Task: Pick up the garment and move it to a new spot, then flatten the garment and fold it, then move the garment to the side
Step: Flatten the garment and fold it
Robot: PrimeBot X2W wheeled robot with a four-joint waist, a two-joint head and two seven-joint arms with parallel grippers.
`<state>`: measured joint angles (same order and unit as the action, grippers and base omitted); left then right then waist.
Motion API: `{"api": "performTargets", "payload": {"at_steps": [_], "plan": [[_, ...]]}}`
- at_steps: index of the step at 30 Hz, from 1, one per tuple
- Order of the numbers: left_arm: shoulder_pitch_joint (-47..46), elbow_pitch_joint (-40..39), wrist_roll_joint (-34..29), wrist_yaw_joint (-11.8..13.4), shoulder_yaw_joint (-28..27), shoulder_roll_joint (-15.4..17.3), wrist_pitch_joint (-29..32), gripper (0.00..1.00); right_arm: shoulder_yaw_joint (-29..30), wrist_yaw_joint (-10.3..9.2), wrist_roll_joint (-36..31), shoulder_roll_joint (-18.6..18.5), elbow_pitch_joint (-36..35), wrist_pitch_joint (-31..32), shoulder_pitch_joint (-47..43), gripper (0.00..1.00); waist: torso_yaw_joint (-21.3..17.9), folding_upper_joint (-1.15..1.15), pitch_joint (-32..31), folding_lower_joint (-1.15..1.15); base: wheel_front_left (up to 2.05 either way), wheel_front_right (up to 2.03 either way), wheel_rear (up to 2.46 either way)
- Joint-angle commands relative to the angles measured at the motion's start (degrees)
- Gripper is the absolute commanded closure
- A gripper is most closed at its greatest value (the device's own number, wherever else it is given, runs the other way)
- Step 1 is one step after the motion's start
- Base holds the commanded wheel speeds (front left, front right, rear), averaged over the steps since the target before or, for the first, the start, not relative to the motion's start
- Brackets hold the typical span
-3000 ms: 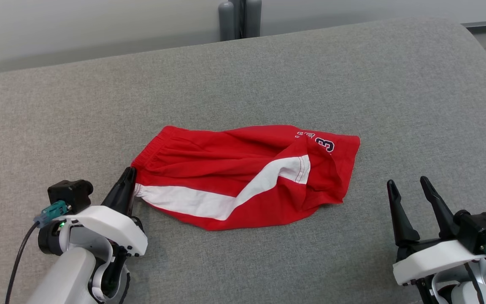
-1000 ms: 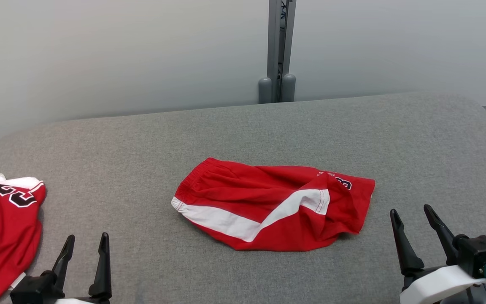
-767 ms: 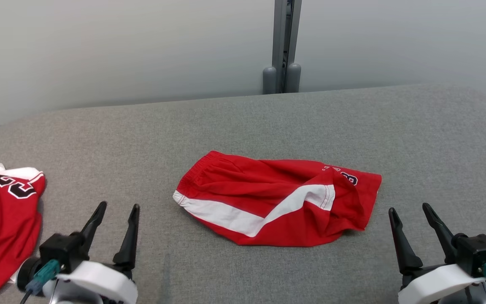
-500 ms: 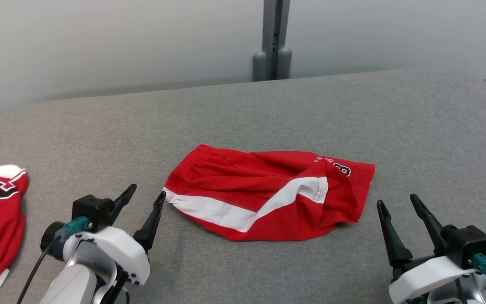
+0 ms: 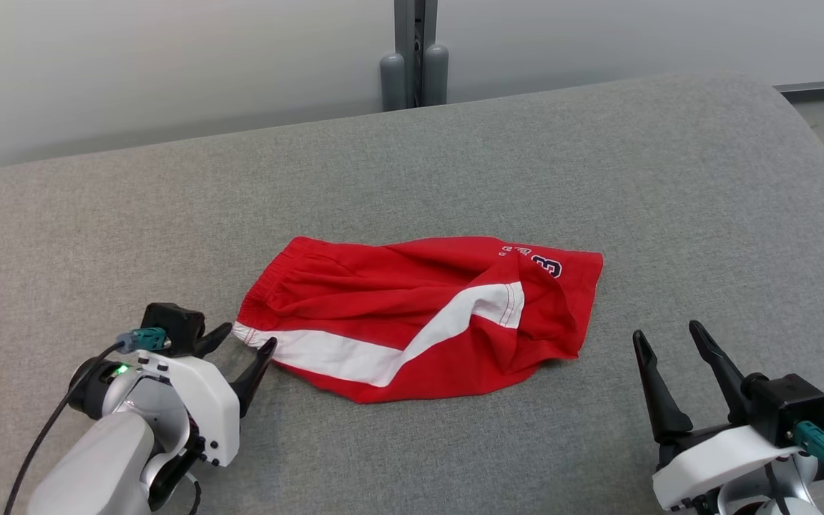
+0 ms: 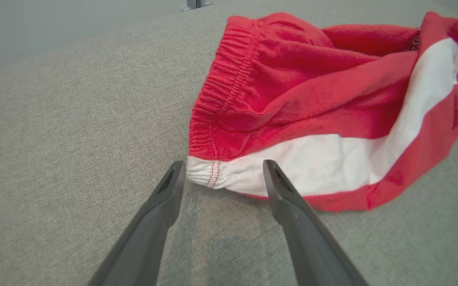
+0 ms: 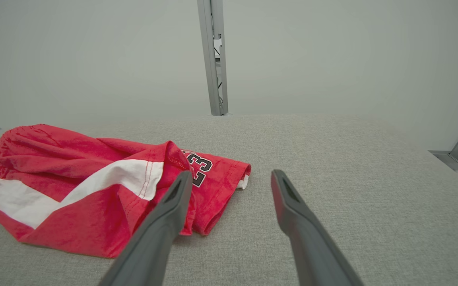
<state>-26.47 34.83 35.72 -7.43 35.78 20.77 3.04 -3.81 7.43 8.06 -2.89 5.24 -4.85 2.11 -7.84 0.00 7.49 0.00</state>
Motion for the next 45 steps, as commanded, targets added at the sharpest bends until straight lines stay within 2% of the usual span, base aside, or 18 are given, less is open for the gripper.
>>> {"api": "performTargets", "payload": {"at_steps": [1, 9, 10, 11, 12, 13, 14, 20, 31, 35, 45], "plan": [[-1.3, 1.2, 1.3, -0.1, 0.5, 0.8, 0.1, 0.0, 0.1, 0.11, 0.3, -0.3, 0.3, -0.5, 0.7, 0.0, -0.1, 0.0, 0.2, 0.0, 0.0, 0.0, 0.0], [-5.3, 5.4, 3.8, -0.1, 5.8, 1.5, -2.3, 0.0, -0.6, 0.11, 0.4, -0.2, 0.9, -0.8, 1.6, 0.0, 0.1, 0.0, 1.0, 0.0, 0.0, 0.0, 0.0], [-5.7, 5.7, 4.3, -0.1, 6.7, 1.6, -2.4, 0.02, -0.7, 0.11, 0.5, -0.3, 0.9, -0.8, 1.9, 0.0, 0.0, 0.0, 1.1, 0.0, 0.0, 0.0, 0.0], [-6.1, 5.9, 4.8, -0.1, 7.6, 1.7, -2.4, 0.11, -0.8, 0.11, 0.5, -0.3, 1.0, -0.8, 2.0, 0.0, 0.0, 0.0, 1.2, 0.0, 0.0, 0.0, 0.0], [-6.5, 6.0, 5.3, -0.1, 8.4, 1.8, -2.6, 0.33, -1.0, 0.11, 0.5, -0.4, 1.1, -0.9, 2.1, 0.0, -0.1, 0.0, 1.3, 0.0, 0.0, 0.0, 0.0], [-6.9, 6.3, 5.8, -0.1, 9.1, 2.0, -2.8, 0.74, -1.1, 0.11, 0.5, -0.5, 1.2, -0.9, 2.2, 0.0, -0.2, 0.0, 1.4, 0.0, 0.0, 0.0, 0.0], [-7.2, 6.4, 6.2, -0.1, 9.8, 2.2, -3.0, 1.0, -1.2, 0.11, 0.5, -0.6, 1.2, -0.9, 2.2, 0.0, -0.2, 0.0, 1.5, 0.0, 0.0, 0.0, 0.0], [-8.8, 7.4, 8.7, -0.1, 13.3, 2.7, -4.8, 1.0, -3.1, 0.11, 2.0, -1.1, 2.2, -0.4, 3.6, 0.0, -0.1, 0.0, 2.0, 0.0, 0.0, 0.0, 0.0], [-12.3, 8.2, 11.0, -0.1, 18.7, 1.6, -6.8, 1.0, -16.1, 0.11, 11.4, -5.7, 6.5, 6.1, 11.2, 0.0, 3.3, 0.0, 3.4, 0.0, 0.0, 0.0, 0.0], [-13.3, 8.8, 12.0, -0.1, 20.4, 1.1, -7.8, 1.0, -17.9, 0.09, 13.5, -7.3, 10.1, 8.0, 14.1, 0.0, 4.4, 0.0, 3.9, 0.0, 0.0, 0.0, 0.0], [-15.7, 9.8, 14.0, -0.1, 23.6, 0.7, -10.7, 1.0, -21.3, 0.09, 16.8, -8.0, 17.9, 5.8, 20.5, 0.0, 5.8, 0.0, 5.3, 0.0, 0.0, 0.0, 0.0]]}}
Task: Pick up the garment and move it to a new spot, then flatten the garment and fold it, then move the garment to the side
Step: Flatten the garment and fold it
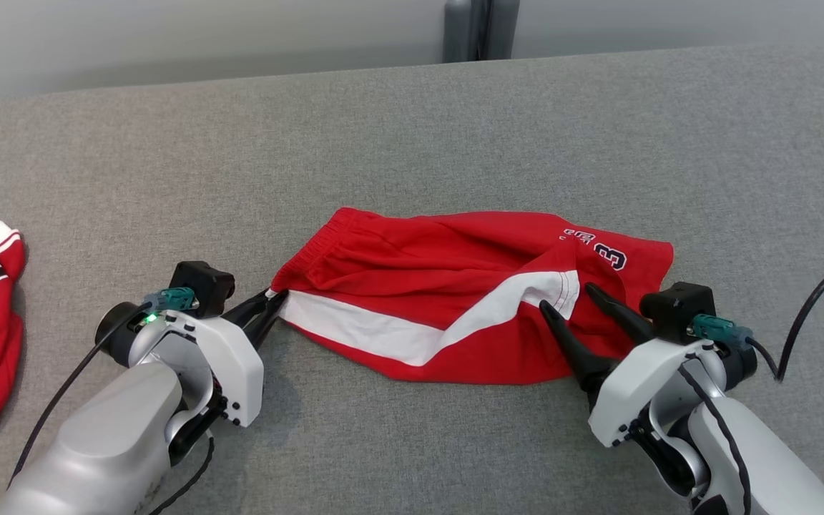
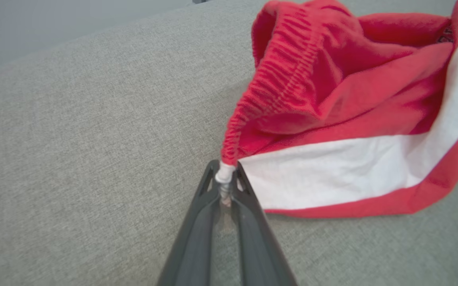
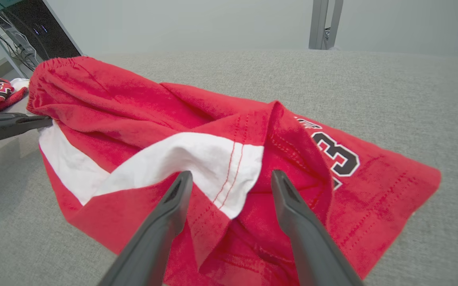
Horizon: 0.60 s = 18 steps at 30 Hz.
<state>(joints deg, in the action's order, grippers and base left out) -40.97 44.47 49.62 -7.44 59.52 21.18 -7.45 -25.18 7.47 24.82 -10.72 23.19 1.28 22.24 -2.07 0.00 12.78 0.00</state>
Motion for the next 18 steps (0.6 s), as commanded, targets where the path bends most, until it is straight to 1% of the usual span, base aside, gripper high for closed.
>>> {"api": "performTargets", "payload": {"at_steps": [1, 2, 3, 4, 10, 13, 16, 18], "plan": [[-1.4, 0.1, 0.4, -0.1, 0.2, 0.2, -0.5, 1.0, -0.7, 0.06, 1.2, -0.2, 0.5, -0.6, 1.0, 0.0, 0.1, 0.0, 0.2, 0.0, 0.0, 0.0, 0.0], [-1.4, 0.2, 0.6, -0.1, 0.4, 0.2, -0.8, 1.0, -1.2, 0.06, 2.0, -0.2, 1.1, -0.9, 1.6, 0.08, 0.1, 0.0, 0.3, 0.0, 0.0, 0.0, 0.0], [-1.5, 0.2, 0.8, -0.1, 0.7, 0.1, -1.1, 1.0, -2.0, 0.06, 2.4, -0.6, 1.6, -1.1, 2.2, 0.46, 0.2, 0.0, 0.4, 0.0, 0.0, 0.0, 0.0], [-1.7, 0.1, 1.1, -0.1, 0.9, 0.0, -1.5, 1.0, -2.8, 0.06, 3.3, -0.6, 2.0, -1.7, 2.8, 1.0, 0.2, 0.0, 0.5, 0.0, 0.0, 0.0, 0.0], [-2.3, 0.5, 2.4, -0.1, 1.0, 0.0, -4.2, 1.0, -6.3, 0.06, 6.8, -2.2, 2.9, -4.9, 5.0, 1.0, 0.5, 0.0, 0.9, 0.0, 0.0, 0.0, 0.0], [-2.6, 0.6, 2.7, 0.1, -0.3, -0.1, -5.9, 1.0, -6.4, 0.06, 8.0, -3.3, 2.0, -7.7, 5.7, 1.0, 0.4, 0.0, 0.9, 0.0, 0.0, 0.0, 0.0], [-3.0, -0.6, 2.8, 1.4, -2.5, 0.1, -7.1, 1.0, -5.2, 0.05, 8.4, -4.5, 0.7, -10.5, 6.4, 1.0, 0.3, 0.0, 0.4, 0.0, 0.0, 0.0, 0.0], [-2.8, -2.7, 3.6, 2.7, -5.3, 0.3, -7.5, 1.0, -4.0, 0.06, 8.1, -5.5, -0.5, -12.0, 6.8, 1.0, 0.1, 0.0, -0.2, 0.0, 0.0, 0.0, 0.0]]}}
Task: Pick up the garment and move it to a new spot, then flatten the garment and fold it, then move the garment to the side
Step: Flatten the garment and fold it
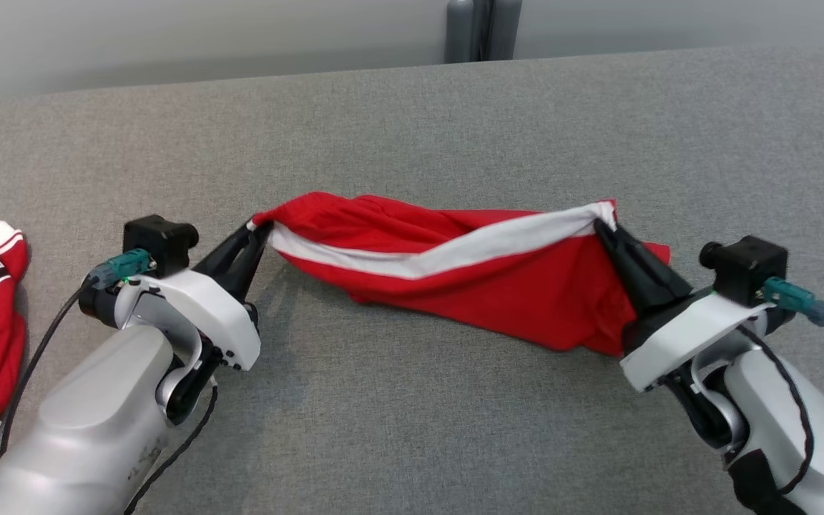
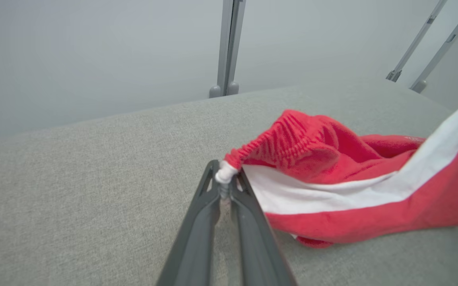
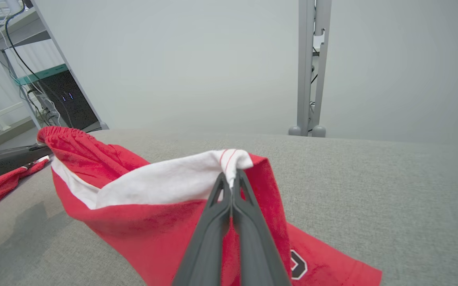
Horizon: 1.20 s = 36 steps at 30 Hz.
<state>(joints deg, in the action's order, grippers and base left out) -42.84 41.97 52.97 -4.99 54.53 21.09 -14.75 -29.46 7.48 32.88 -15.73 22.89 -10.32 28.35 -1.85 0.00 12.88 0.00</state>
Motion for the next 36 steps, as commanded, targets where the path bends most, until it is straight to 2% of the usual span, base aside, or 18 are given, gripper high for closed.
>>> {"api": "performTargets", "payload": {"at_steps": [1, 8, 11, 12, 19, 23, 28, 36], "plan": [[-0.6, -1.4, 0.3, 0.8, -1.7, 0.5, -0.4, 1.0, 1.1, 0.04, -0.1, -0.9, -0.9, -0.9, 0.8, 1.0, -0.1, 0.0, -0.6, 0.0, 0.0, 0.0, 0.0], [3.8, -16.6, -0.6, 6.8, -13.5, 2.0, -0.5, 1.0, 7.3, 0.04, -2.5, -3.4, -7.5, -2.4, 1.3, 1.0, -0.5, 0.0, -3.2, 0.0, 0.0, 0.0, 0.0], [5.2, -21.1, -0.1, 8.2, -15.5, 2.5, -0.5, 1.0, 9.2, 0.03, -3.3, -4.0, -9.8, -2.2, 1.5, 1.0, -0.7, 0.0, -3.8, 0.0, 0.0, 0.0, 0.0], [5.8, -25.1, -0.6, 10.2, -16.9, 3.7, -0.5, 1.0, 10.9, 0.03, -4.1, -4.3, -12.5, -1.8, 1.9, 1.0, -0.9, 0.0, -4.4, 0.0, 0.0, 0.0, 0.0], [4.9, -39.5, -1.8, 17.1, -19.5, 7.2, 1.8, 1.0, 17.4, 0.03, -7.7, -4.1, -22.7, 1.1, 3.0, 1.0, -1.3, 0.0, -6.4, 0.0, 0.0, 0.0, 0.0], [4.2, -45.0, -2.2, 19.3, -20.1, 8.6, 3.7, 1.0, 19.6, 0.03, -8.6, -3.3, -26.6, 3.7, 2.9, 1.0, -1.6, 0.0, -6.7, 0.0, 0.0, 0.0, 0.0], [2.7, -47.3, -2.4, 19.9, -20.7, 8.9, 4.3, 1.0, 20.7, 0.03, -8.0, -2.4, -28.0, 5.4, 3.8, 1.0, -2.1, 0.0, -5.5, 0.0, 0.0, 0.0, 0.0], [-5.6, -41.1, -3.1, 15.0, -19.8, 5.7, 3.5, 1.0, 20.0, 0.03, -6.0, -3.7, -23.9, 5.1, 10.6, 1.0, -2.4, 0.0, 1.0, 0.0, 0.0, 0.0, 0.0]]}}
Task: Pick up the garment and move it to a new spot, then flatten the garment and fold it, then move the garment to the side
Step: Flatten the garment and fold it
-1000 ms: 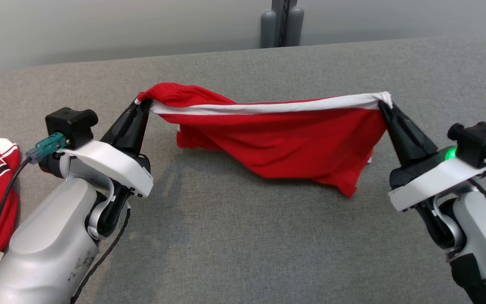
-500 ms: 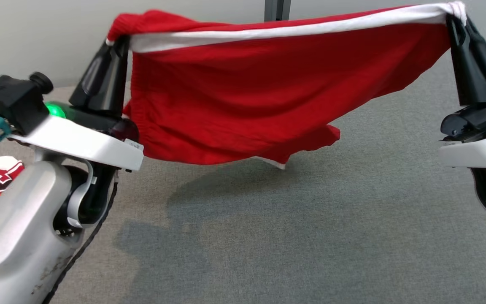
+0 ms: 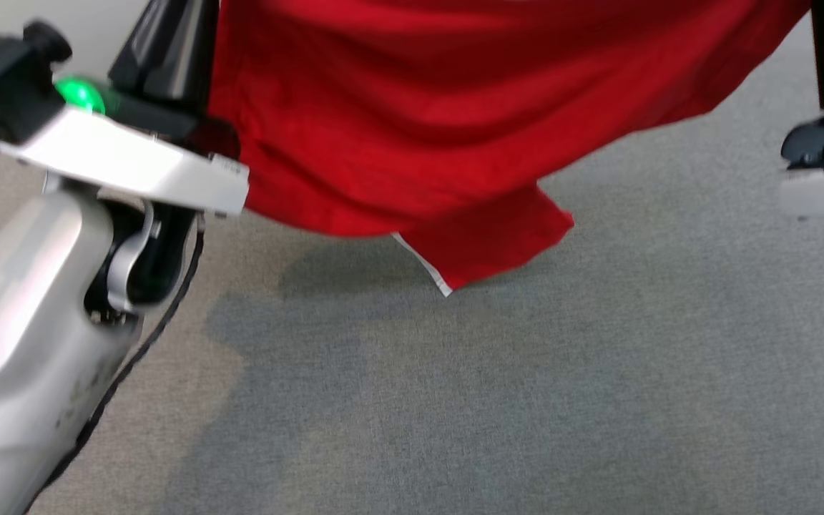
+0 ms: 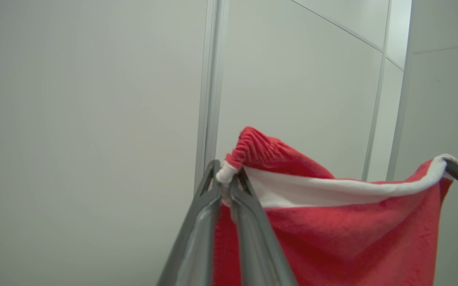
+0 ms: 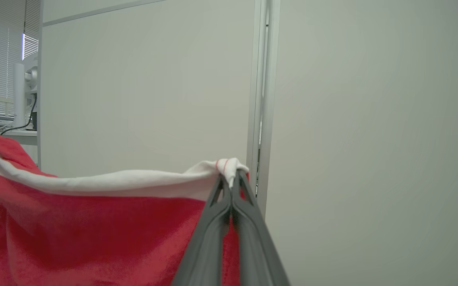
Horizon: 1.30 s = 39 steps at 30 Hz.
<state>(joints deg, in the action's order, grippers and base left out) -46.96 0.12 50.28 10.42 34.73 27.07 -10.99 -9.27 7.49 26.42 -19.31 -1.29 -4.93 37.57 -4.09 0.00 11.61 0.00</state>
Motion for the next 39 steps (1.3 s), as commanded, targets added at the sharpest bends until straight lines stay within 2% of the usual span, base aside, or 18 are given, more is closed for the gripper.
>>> {"api": "performTargets", "payload": {"at_steps": [1, 5, 10, 15, 16, 20, 26, 30, 35, 39], "plan": [[-3.2, 2.2, -0.8, -1.2, 0.2, -0.8, -0.3, 1.0, -0.6, 0.02, 0.6, -0.5, 1.4, -0.3, 2.8, 1.0, -0.2, 0.0, 3.2, 0.0, 0.0, 0.0, 0.0], [-11.6, 9.4, -2.8, -4.4, 1.1, -3.8, -1.1, 1.0, -3.1, 0.02, 2.2, -1.3, 6.0, -1.2, 10.4, 1.0, -0.3, 0.0, 7.1, 0.0, 0.0, 0.0, 0.0], [-22.5, 20.7, -5.1, -8.1, 0.8, -8.1, -2.9, 1.0, -6.4, 0.02, 4.6, -0.9, 15.2, -4.1, 22.4, 1.0, -0.6, 0.0, 10.3, 0.0, 0.0, 0.0, 0.0], [-30.0, 33.6, -6.7, -10.3, -0.7, -12.4, -3.9, 1.0, -9.2, 0.02, 8.1, 1.8, 27.1, -7.0, 33.1, 1.0, -0.9, 0.0, 11.9, 0.0, 0.0, 0.0, 0.0], [-30.0, 33.6, -6.7, -10.3, -0.7, -12.4, -3.9, 1.0, -9.2, 0.02, 8.1, 1.8, 27.1, -7.0, 33.1, 1.0, -0.9, 0.0, 11.9, 0.0, 0.0, 0.0, 0.0], [-31.1, 44.5, -5.5, -12.1, -1.7, -15.9, -4.1, 1.0, -13.3, 0.02, 10.6, 4.9, 36.3, -8.5, 36.9, 1.0, -1.1, 0.0, 12.9, 0.0, 0.0, 0.0, 0.0], [-24.8, 58.5, -2.0, -15.1, -3.1, -20.3, -4.2, 1.0, -20.2, 0.02, 16.0, 8.9, 47.8, -9.4, 32.9, 1.0, -1.3, 0.0, 13.7, 0.0, 0.0, 0.0, 0.0], [-19.4, 64.0, -0.1, -16.5, -4.2, -22.1, -4.2, 1.0, -23.5, 0.02, 20.2, 9.9, 53.1, -9.8, 28.2, 1.0, -1.0, 0.0, 13.9, 0.0, 0.0, 0.0, 0.0], [-12.6, 64.6, 0.9, -17.4, -6.4, -23.2, -4.2, 1.0, -26.6, 0.02, 25.1, 9.1, 53.9, -10.3, 21.1, 1.0, -0.4, 0.0, 13.6, 0.0, 0.0, 0.0, 0.0], [-6.3, 62.1, -0.9, -17.8, -7.2, -23.5, -4.2, 1.0, -27.7, 0.02, 27.5, 7.7, 49.7, -10.4, 14.0, 1.0, -0.3, 0.0, 11.6, 0.0, 0.0, 0.0, 0.0]]}}
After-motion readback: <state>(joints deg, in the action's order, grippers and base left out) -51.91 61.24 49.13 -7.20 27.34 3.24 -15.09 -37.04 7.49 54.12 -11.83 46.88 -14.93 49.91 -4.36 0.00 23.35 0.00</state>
